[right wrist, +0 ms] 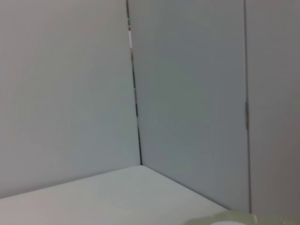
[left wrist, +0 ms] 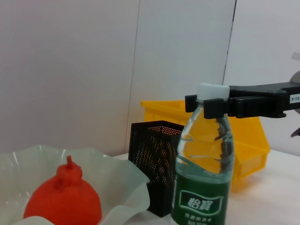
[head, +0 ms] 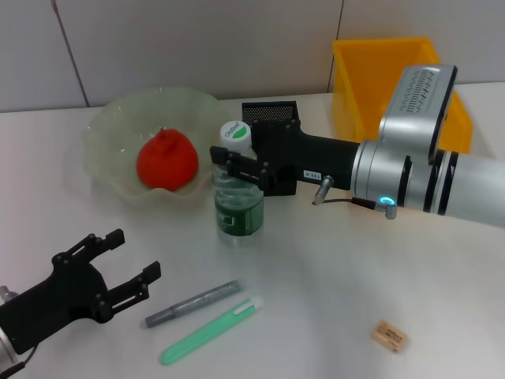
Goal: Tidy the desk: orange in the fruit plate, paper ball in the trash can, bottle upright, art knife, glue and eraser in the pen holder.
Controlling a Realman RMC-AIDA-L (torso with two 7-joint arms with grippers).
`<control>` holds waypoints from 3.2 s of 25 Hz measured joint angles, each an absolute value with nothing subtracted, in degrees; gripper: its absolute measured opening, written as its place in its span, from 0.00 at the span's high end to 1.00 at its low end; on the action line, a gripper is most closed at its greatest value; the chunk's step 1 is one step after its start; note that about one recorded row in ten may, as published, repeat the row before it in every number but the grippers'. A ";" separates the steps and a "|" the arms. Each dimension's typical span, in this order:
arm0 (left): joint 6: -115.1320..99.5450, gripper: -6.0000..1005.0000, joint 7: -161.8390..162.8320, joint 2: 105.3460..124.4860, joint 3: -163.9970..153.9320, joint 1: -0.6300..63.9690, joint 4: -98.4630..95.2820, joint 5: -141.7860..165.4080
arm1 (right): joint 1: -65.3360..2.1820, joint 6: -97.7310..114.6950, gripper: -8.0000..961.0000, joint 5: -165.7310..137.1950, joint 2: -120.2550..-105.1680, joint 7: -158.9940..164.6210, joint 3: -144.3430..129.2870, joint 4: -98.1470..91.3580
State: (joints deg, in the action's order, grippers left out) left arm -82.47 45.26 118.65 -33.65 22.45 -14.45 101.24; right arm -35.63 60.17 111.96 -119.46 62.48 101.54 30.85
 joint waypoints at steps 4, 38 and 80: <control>-84.27 0.18 45.26 118.50 -33.10 20.69 -14.82 101.23 | -34.95 60.27 0.55 111.96 -119.52 62.50 99.32 33.12; -89.84 0.18 42.44 118.48 -32.25 13.89 -15.73 101.25 | -42.92 51.10 0.53 122.46 -119.75 65.01 78.30 37.26; -89.91 0.18 42.18 118.65 -32.87 14.69 -15.64 101.47 | -40.69 49.34 0.51 126.27 -119.61 63.63 78.72 34.26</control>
State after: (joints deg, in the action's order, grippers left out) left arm -89.91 42.18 118.65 -32.87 14.69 -15.64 101.47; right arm -40.69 49.34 126.27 -119.61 63.63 78.72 34.26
